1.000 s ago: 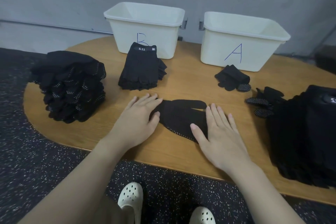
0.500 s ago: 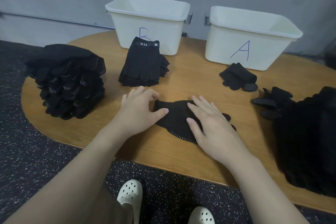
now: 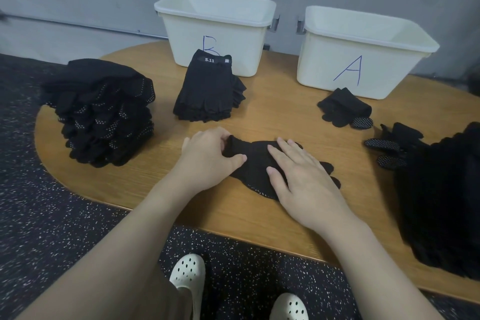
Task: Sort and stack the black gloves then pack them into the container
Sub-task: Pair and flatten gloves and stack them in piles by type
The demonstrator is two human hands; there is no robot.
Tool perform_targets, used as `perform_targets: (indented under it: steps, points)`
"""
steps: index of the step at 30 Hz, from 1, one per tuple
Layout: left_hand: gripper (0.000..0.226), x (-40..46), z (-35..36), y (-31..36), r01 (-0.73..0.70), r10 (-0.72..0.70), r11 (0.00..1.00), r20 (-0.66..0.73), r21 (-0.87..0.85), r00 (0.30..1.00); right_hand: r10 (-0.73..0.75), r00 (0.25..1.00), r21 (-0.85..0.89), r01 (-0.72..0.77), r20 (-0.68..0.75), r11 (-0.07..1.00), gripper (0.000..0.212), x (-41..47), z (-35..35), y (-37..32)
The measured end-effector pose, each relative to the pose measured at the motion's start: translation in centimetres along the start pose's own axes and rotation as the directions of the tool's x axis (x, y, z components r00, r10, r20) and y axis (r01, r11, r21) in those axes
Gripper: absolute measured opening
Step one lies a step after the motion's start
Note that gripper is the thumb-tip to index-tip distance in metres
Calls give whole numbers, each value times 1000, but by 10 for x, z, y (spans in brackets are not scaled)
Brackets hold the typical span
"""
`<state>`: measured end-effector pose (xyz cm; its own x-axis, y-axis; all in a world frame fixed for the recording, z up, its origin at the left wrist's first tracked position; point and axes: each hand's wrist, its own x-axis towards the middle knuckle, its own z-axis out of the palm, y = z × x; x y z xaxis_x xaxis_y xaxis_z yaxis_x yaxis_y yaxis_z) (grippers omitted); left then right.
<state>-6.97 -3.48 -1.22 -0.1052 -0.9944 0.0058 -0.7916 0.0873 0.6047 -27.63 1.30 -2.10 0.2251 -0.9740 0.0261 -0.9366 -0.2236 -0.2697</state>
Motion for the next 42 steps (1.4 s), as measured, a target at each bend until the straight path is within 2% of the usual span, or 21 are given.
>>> perform_targets:
  steps: [3, 6, 9, 12, 15, 16, 19, 22, 26, 29, 31, 33, 35, 38, 42]
  points:
    - [22, 4, -2, 2, 3, -6, 999, 42, 52, 999, 4, 1000, -6, -4, 10, 1000, 57, 0, -1, -1]
    - [17, 1, -1, 2, -40, 40, 999, 17, -28, 999, 4, 1000, -3, -4, 6, 1000, 57, 0, 0, 0]
    - [29, -2, 4, 0, -83, 82, 977, -12, -196, 997, 15, 1000, 3, -15, -10, 1000, 57, -1, 2, -4]
    - [37, -8, 9, 4, -123, 111, 949, -57, -289, 992, 46, 998, -2, -46, -40, 999, 57, -2, 5, -12]
    - [63, -10, 10, 4, -60, 44, 926, -52, -373, 998, 102, 991, 6, -102, -85, 995, 58, -3, 9, -23]
    - [58, -10, 10, 2, -36, 22, 927, -42, -374, 999, 121, 988, 15, -120, -101, 993, 58, -3, 11, -27]
    - [18, -10, 10, -4, -16, 7, 948, -30, -319, 1000, 145, 982, 39, -141, -119, 989, 60, -4, 16, -37]
    - [5, -11, 8, -4, -41, 11, 957, -106, -287, 994, 108, 991, 40, -106, -76, 994, 67, -4, 12, -38]
    - [19, -5, 4, -3, -84, -2, 953, -286, -291, 958, -19, 999, -92, 17, -28, 996, 79, -9, -6, -16]
    - [14, 1, 4, 1, -123, 10, 946, -352, -300, 936, -44, 998, -29, 45, 38, 999, 83, -13, -16, 5]
    - [8, 5, 2, 1, -123, 11, 931, -310, -344, 951, -42, 996, 28, 40, 80, 999, 86, -12, -15, 12]
    - [17, 5, 1, -2, -99, 25, 918, -192, -384, 981, -44, 994, 48, 39, 96, 998, 87, -10, -12, 14]
    - [19, 2, 1, -6, -87, 50, 934, -114, -347, 992, -39, 994, 52, 33, 102, 998, 87, -9, -9, 14]
    - [8, -5, 1, -8, -89, 63, 983, -166, -158, 984, -20, 994, 41, 16, 107, 999, 88, -7, -7, 13]
    - [11, -9, -3, -6, -83, 26, 976, -272, -199, 962, -16, 993, 50, 10, 120, 999, 91, -7, -7, 13]
